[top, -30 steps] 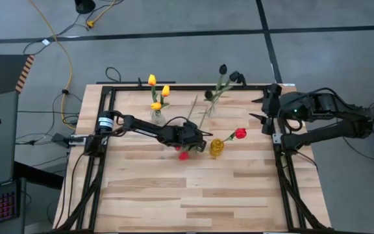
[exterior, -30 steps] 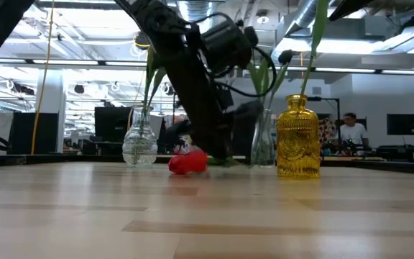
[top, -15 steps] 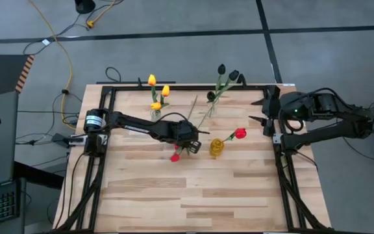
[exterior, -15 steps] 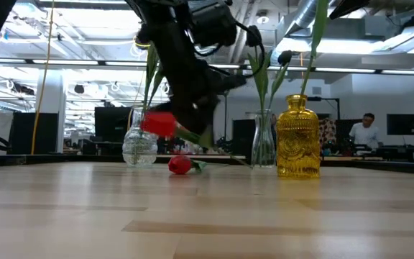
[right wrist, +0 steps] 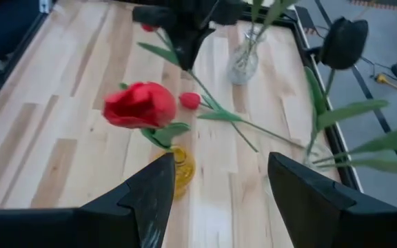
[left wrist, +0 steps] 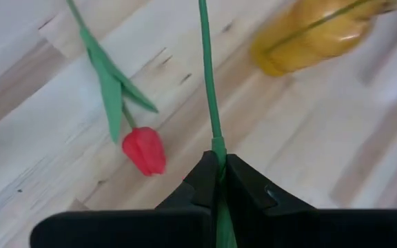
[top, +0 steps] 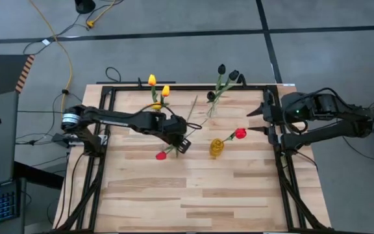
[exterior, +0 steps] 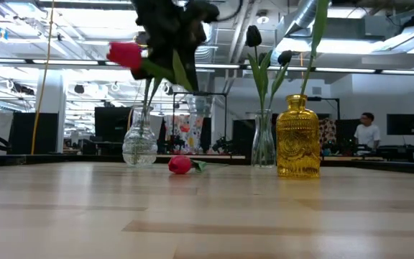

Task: Sort flowers into vase by color
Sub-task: Put the right red tulip into the yellow vase

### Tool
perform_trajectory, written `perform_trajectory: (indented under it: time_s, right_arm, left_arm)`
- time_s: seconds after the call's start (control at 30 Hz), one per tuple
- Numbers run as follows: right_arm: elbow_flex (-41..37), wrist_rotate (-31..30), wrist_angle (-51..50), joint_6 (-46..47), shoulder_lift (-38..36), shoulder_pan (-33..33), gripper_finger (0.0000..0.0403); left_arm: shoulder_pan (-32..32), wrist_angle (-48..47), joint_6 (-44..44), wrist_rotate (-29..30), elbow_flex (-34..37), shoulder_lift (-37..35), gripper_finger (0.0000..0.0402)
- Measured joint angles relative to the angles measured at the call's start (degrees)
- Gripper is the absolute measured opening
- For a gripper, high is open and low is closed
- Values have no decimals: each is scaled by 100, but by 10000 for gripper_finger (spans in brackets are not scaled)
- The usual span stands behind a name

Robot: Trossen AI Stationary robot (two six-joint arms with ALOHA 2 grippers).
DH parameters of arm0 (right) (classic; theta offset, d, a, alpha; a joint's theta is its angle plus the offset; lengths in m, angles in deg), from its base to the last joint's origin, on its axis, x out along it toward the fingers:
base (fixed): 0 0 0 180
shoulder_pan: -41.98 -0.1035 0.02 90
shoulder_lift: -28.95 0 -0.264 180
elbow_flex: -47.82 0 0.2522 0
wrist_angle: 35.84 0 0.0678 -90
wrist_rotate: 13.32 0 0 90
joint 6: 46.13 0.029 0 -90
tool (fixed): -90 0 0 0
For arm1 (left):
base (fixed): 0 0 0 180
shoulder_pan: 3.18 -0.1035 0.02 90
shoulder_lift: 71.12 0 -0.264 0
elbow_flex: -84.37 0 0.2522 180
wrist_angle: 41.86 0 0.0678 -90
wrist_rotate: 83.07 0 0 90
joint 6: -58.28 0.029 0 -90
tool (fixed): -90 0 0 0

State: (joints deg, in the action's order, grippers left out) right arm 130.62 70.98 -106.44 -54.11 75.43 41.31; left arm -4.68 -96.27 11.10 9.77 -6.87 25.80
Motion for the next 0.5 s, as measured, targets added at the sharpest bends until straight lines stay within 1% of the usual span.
perform_trajectory:
  time_s: [0.23, 0.33, 0.5]
  right_arm:
    - [0, -9, 43, 0, -4, -503, 260]
    - [0, -13, 69, 0, -4, -784, 260]
    - [0, -26, 393, -2, 0, -1285, 260]
  left_arm:
    - [9, -6, 76, -403, -2, -510, 6]
    - [11, -1, 93, -617, -2, -598, 6]
    - [13, -6, 153, -1096, -2, -610, 6]
